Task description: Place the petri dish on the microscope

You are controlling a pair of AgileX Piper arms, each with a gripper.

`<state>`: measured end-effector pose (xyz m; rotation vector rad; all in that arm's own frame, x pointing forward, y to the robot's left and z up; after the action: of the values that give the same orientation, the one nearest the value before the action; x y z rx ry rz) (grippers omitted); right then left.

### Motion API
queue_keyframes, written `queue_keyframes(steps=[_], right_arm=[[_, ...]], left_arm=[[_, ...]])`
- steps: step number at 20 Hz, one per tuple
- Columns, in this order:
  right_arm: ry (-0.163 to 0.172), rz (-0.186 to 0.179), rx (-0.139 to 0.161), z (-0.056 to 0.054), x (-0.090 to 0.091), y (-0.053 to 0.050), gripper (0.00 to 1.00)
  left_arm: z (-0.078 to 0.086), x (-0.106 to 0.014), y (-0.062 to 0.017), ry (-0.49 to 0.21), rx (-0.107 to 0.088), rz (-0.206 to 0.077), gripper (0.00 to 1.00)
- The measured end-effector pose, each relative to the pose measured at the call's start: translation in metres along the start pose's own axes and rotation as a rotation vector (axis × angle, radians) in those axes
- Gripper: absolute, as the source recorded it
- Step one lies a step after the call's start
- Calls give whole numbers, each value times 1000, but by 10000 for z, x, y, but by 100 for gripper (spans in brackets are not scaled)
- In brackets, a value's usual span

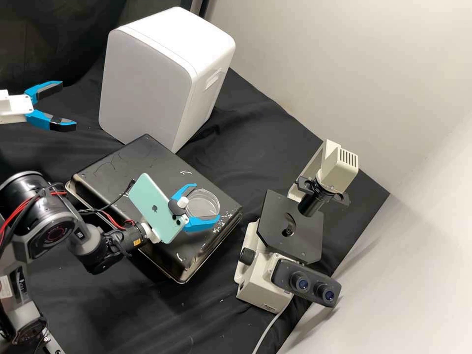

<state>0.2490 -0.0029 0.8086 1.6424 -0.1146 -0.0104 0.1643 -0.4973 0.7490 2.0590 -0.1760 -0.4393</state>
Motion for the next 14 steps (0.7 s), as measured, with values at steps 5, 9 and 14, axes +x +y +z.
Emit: queue_keyframes(steps=[5,9,14], right_arm=[[11,10,1,-25,-7,22,0],[11,10,1,-25,-7,22,0],[10,-3,2,-25,-2,-14,0]], left_arm=[[0,0,0,0,0,0,100],[0,0,0,0,0,0,100],[0,0,0,0,0,0,100]])
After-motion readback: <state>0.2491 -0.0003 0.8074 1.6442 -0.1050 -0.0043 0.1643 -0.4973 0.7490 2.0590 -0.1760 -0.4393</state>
